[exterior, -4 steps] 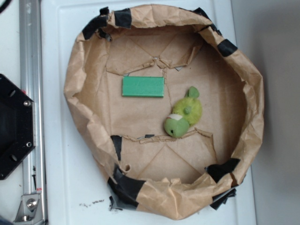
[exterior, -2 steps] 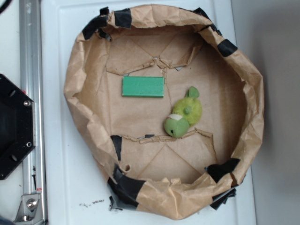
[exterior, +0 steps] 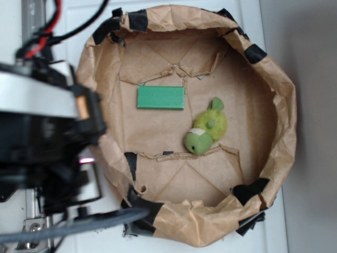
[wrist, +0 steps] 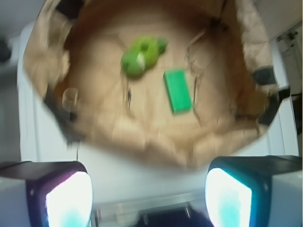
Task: Grab the green animal.
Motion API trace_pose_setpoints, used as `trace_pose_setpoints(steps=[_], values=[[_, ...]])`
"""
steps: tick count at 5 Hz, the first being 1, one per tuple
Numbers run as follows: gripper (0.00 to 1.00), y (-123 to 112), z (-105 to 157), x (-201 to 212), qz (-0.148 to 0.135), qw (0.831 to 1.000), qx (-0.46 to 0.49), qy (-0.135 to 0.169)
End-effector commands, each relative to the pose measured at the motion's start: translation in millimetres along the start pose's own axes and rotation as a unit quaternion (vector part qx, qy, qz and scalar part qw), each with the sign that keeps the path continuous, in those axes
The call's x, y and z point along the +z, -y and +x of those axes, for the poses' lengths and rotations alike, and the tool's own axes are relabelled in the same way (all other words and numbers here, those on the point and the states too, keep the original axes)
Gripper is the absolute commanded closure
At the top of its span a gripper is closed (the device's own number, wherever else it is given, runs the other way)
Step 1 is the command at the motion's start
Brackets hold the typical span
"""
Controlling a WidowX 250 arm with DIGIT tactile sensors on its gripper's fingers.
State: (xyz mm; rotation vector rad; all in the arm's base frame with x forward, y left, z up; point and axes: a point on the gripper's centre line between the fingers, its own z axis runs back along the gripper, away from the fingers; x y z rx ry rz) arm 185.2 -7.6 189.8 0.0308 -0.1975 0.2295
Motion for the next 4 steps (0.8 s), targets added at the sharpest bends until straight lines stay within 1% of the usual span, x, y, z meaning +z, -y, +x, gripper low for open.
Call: trace_pose_setpoints(steps=[1, 2, 3, 4], values=[[0.0, 1, 56, -36, -0.013, 0.98, 0.181, 0.081], [0.0, 13, 76, -81, -0.057, 0.976, 0.206, 0.04], [0.0, 16, 90, -113, -0.079, 0.977, 0.198, 0.014], [0.0, 29, 104, -141, -0.092, 0.982, 0.165, -0.003]])
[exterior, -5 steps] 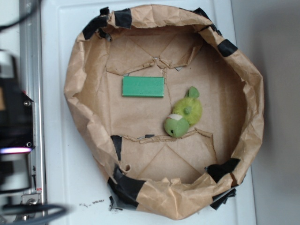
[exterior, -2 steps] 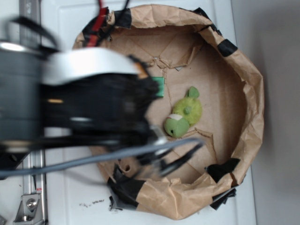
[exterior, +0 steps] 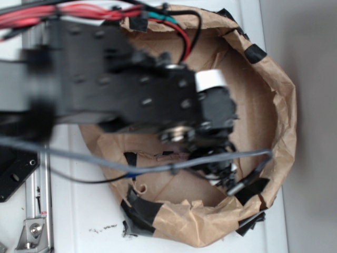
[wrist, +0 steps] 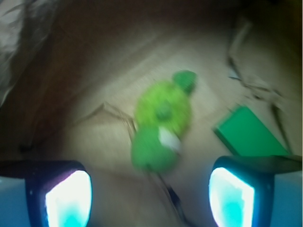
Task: Grab the green animal.
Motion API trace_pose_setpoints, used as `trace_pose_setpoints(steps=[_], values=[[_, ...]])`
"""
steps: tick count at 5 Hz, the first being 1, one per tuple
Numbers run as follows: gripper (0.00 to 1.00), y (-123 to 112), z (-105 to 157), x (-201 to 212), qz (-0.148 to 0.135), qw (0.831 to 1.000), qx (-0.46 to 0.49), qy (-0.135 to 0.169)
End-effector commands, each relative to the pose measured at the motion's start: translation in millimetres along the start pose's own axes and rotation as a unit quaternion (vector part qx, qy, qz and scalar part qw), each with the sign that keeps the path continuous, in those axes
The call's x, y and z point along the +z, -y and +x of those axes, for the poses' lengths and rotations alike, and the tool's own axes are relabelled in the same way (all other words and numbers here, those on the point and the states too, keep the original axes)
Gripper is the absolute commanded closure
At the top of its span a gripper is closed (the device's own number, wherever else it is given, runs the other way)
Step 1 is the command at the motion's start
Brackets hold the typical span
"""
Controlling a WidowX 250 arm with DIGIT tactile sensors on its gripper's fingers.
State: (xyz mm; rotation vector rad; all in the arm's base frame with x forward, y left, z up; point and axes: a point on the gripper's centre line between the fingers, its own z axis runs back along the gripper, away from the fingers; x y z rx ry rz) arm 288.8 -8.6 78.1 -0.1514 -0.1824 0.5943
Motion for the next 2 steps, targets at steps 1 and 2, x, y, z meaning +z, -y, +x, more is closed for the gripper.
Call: trace_pose_setpoints(steps=[1, 2], values=[[0.0, 23.3, 28.8, -18.5, 0.004, 0.996, -0.09, 0.005], [0.1, 17.7, 34.3, -10.5, 0.038, 0.992, -0.12, 0.012]])
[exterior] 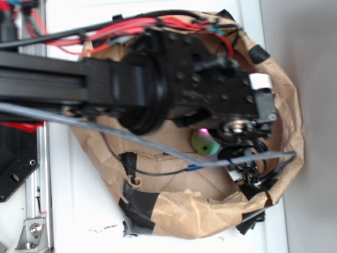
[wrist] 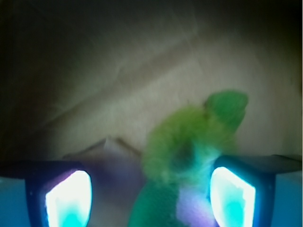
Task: Grab the green animal.
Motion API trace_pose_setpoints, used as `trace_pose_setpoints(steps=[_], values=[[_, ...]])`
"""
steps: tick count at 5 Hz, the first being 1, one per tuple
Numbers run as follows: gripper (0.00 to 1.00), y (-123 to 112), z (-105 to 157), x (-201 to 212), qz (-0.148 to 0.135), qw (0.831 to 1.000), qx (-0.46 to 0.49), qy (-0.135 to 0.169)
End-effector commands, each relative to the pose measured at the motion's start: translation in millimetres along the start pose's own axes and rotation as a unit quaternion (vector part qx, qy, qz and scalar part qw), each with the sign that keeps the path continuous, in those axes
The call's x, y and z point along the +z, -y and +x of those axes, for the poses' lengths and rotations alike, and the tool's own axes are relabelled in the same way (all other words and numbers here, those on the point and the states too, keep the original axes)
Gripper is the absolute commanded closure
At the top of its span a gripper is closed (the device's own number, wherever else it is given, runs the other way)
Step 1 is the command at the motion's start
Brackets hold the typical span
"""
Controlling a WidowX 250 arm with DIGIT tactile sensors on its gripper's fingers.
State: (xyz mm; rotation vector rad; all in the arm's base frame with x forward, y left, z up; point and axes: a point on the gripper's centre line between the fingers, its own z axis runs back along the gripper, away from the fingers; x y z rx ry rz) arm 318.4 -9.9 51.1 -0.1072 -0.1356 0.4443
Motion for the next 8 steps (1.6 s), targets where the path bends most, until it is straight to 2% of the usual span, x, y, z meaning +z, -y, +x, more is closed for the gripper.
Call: trace_pose_setpoints(steps=[1, 2, 3, 4, 5, 6, 7, 8], values=[[0.85, -30, 17, 33, 0.125, 0.989, -0.08, 0.013], [0.34, -62, 10, 24, 0.141, 0.986, -0.063, -0.058], [0.0, -69, 4, 7, 0.113, 0.988, -0.058, -0.09], [0.0, -65, 8, 0, 0.061, 0.993, -0.066, -0.083], [0.0, -61, 11, -14, 0.012, 0.991, -0.087, -0.105], [0.0, -45, 18, -24, 0.003, 0.983, -0.137, -0.123], [1.0, -43, 17, -21, 0.025, 0.986, -0.114, -0.117], [1.0, -42, 10, -9, 0.042, 0.988, -0.122, -0.082]])
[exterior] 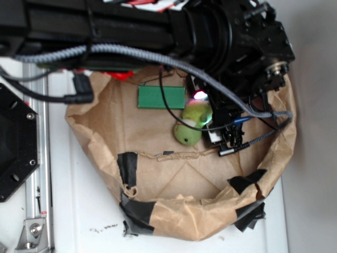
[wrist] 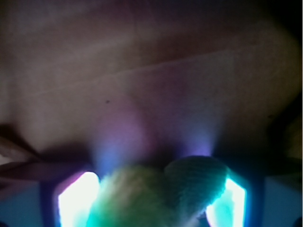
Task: Grab the green animal.
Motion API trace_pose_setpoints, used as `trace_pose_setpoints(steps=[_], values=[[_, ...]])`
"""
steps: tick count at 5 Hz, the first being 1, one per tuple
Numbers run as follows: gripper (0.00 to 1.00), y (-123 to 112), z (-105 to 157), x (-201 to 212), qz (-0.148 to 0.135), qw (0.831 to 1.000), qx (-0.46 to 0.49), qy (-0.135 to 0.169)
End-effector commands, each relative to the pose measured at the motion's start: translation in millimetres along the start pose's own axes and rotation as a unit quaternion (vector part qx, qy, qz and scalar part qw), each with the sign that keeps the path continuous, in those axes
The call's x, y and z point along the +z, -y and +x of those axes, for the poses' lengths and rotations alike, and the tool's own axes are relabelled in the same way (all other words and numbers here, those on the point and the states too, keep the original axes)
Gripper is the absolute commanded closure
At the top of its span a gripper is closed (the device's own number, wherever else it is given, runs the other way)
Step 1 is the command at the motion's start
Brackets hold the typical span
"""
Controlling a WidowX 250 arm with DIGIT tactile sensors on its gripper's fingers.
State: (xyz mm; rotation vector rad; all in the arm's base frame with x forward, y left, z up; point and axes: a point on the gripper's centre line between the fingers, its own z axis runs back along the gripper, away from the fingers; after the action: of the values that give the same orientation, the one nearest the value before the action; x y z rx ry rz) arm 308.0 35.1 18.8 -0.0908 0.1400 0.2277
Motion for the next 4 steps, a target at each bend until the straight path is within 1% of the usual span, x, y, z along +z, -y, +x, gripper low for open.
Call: trace_pose_setpoints(steps=[1, 2, 3, 4], values=[[1.0, 19, -16, 42, 0.046, 0.992, -0.067, 0.098], [1.0, 24, -35, 89, 0.056, 0.981, -0.095, 0.162], [1.0, 23, -41, 138, 0.078, 0.976, -0.098, 0.177], [1.0, 21, -47, 168, 0.116, 0.968, -0.12, 0.186]])
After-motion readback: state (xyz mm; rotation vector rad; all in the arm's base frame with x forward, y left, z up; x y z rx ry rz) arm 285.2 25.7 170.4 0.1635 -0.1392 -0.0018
